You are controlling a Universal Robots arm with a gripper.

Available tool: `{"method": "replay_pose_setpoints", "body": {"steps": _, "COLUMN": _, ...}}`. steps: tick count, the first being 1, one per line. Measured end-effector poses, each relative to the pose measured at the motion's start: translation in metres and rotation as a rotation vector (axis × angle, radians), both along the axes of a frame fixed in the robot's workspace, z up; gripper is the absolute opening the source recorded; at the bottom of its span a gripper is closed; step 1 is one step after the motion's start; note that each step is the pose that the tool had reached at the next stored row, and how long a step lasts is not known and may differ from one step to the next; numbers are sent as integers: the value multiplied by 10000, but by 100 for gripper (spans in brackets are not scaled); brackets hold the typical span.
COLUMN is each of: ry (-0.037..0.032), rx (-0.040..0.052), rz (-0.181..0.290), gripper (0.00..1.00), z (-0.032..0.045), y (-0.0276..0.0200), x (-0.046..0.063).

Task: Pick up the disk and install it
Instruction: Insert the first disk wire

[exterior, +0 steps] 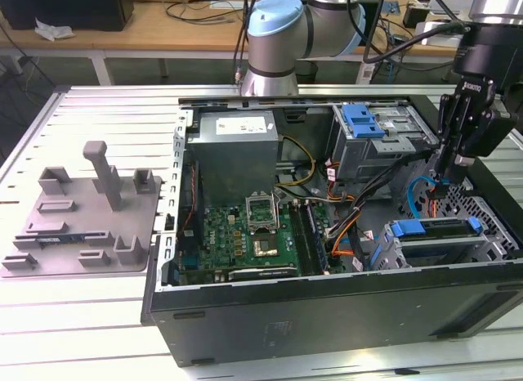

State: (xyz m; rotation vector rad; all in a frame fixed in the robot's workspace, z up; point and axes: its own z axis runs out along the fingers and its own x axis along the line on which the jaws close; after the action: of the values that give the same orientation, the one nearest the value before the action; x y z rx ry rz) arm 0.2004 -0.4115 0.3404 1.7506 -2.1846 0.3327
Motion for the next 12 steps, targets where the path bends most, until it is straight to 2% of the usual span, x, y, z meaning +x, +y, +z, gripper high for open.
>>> {"method": "replay_pose_setpoints", "body": {"steps": 3, "ry": 0, "rx": -43, "rz": -10, "gripper": 34, "z": -2, "y": 0, "x": 0}}
{"method": "replay_pose_setpoints", "body": {"steps": 5, "ry": 0, "rx": -52, "rz": -13, "gripper": 20, "z": -3, "y": 0, "x": 0}}
{"method": "replay_pose_setpoints", "body": {"steps": 7, "ry": 0, "rx": -51, "rz": -12, "gripper": 17, "z": -4, "y": 0, "x": 0}}
{"method": "replay_pose_setpoints", "body": {"steps": 12, "ry": 0, "rx": -51, "rz": -13, "gripper": 17, "z": -5, "y": 0, "x": 0}}
